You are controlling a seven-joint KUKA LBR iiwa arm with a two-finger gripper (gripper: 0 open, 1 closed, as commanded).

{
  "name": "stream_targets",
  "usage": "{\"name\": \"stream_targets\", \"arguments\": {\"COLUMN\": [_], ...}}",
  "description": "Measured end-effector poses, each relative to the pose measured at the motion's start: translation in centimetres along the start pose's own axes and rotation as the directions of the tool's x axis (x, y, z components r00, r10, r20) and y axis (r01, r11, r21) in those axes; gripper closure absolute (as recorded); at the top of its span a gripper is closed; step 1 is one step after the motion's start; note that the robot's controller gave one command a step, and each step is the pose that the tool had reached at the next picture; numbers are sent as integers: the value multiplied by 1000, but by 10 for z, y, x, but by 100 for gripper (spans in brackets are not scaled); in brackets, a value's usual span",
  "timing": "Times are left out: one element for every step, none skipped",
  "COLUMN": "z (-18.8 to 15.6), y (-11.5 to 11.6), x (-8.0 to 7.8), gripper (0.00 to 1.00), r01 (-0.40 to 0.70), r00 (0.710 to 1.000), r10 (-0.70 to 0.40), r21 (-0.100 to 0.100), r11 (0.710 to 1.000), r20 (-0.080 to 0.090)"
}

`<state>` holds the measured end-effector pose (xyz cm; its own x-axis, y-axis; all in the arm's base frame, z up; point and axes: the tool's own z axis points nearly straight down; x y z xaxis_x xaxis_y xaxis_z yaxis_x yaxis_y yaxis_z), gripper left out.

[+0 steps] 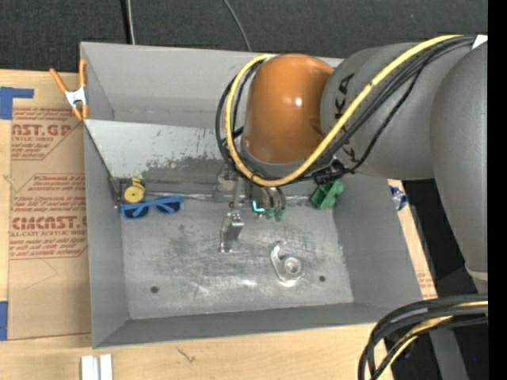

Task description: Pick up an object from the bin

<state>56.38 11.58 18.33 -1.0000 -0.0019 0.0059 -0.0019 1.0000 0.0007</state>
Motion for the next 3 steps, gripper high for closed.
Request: {"name": "stream_targets", "arguments": {"z": [67, 98, 111], "y": [-32, -97, -176], "x": [71, 70, 61], "gripper": [0, 0, 0], "r01": [34, -159, -234], "r00": [999, 987, 972], "r10": [-34, 159, 234], "r21": [3, 1, -1], "r11": [999, 987, 972], "r20": [-7, 3, 13]}}
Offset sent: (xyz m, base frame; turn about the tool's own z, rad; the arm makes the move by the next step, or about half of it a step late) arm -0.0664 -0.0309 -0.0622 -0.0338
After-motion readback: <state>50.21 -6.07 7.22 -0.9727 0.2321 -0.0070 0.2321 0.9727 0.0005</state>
